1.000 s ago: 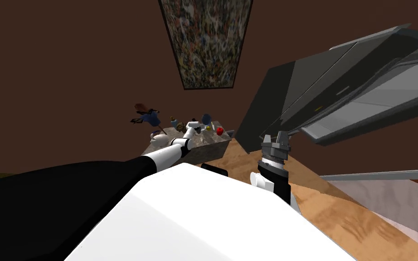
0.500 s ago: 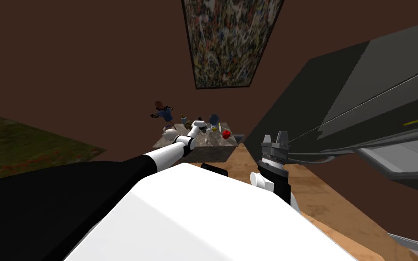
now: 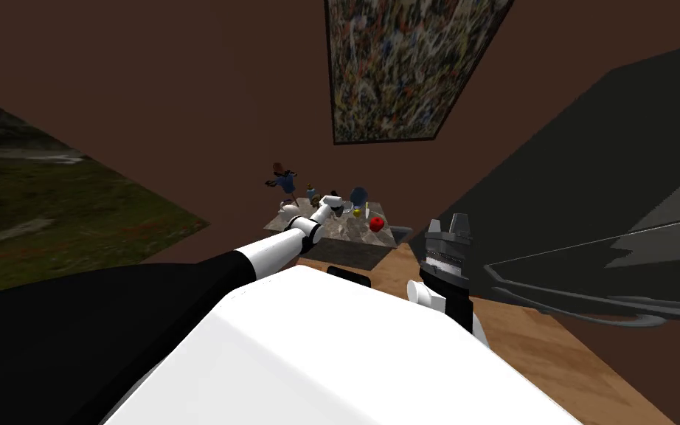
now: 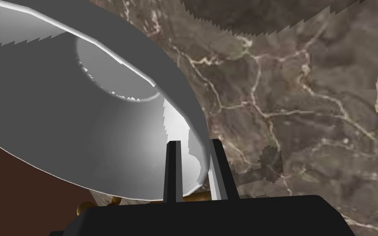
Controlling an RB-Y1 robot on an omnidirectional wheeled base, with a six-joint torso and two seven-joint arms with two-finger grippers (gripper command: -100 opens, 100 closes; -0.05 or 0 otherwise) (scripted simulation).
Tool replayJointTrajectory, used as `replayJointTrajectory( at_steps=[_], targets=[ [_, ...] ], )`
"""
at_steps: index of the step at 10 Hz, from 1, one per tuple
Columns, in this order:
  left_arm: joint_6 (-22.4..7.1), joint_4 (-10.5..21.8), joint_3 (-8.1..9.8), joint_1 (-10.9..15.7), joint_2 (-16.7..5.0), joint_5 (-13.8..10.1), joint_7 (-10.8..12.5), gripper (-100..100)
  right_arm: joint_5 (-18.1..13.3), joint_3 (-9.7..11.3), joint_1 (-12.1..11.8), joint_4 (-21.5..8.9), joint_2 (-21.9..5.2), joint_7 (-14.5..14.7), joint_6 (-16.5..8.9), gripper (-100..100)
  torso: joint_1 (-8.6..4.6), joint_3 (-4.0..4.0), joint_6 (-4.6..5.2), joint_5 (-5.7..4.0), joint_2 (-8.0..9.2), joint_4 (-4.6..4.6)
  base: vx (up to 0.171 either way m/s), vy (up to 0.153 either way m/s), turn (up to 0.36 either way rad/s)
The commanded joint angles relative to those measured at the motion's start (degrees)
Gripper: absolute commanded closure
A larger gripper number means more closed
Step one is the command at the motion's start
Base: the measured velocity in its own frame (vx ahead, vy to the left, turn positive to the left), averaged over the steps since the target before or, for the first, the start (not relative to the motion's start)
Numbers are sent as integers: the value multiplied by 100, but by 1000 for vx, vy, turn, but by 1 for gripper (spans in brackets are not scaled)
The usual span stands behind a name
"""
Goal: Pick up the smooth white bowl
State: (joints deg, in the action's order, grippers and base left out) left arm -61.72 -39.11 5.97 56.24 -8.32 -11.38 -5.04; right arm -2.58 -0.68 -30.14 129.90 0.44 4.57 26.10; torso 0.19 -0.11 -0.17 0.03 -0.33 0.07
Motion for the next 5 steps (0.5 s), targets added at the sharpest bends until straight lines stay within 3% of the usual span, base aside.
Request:
replayJointTrajectory(
  at_steps=[1, 2, 4, 5],
  targets=[
    [25, 159, -286, 167, 128, -263, -115, 100, 0, 0, 0, 0, 0, 0, 0, 0, 0, 0, 0, 0, 0, 0, 59, -89, 452],
    [25, 107, -474, 167, 128, -263, -115, 100, 0, 0, -1, 0, 0, 0, 0, 0, -2, 2, 1, 0, -1, 3, 39, -92, 482],
    [7, 101, -453, 140, 130, -242, -102, 100, 0, 0, 2, 0, -1, 0, 0, 0, 14, 4, 5, 3, 9, 0, 2, -31, 59],
    [14, 108, -461, 141, 130, -244, -107, 0, 0, 0, 2, 0, -1, 0, 0, 0, 24, 7, 5, 6, 12, 2, 0, 0, 0]
  ],
)
